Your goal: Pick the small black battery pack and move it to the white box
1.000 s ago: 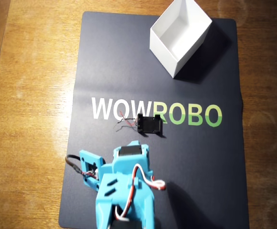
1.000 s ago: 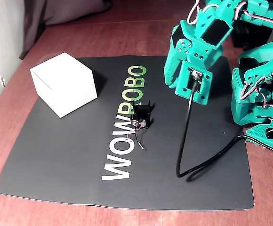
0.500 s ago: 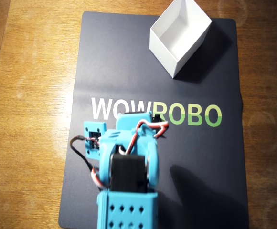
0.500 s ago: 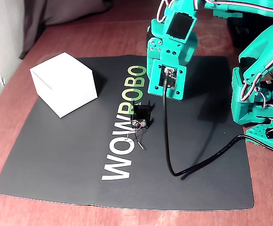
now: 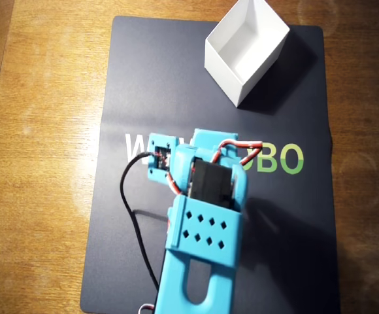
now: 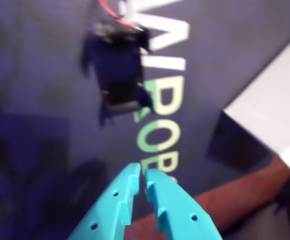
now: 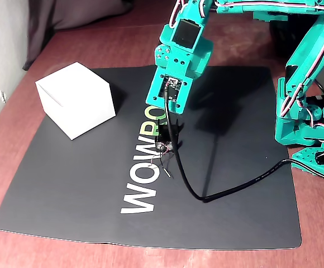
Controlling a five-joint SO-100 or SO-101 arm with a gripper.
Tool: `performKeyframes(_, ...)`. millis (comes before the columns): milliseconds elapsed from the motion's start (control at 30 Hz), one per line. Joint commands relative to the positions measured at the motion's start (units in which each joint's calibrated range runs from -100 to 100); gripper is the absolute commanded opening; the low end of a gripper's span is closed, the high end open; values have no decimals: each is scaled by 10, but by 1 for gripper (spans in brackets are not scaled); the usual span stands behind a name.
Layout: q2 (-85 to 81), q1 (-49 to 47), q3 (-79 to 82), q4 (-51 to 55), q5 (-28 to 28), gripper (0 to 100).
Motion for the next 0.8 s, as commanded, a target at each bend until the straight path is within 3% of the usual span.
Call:
performKeyframes(0, 1, 15, -25, -20, 3, 1)
performKeyframes(200, 6, 14, -16, -15, 3, 1)
performKeyframes(400, 50, 15, -16, -18, 54, 1)
performKeyframes(767, 80, 16, -14, -19, 51, 1)
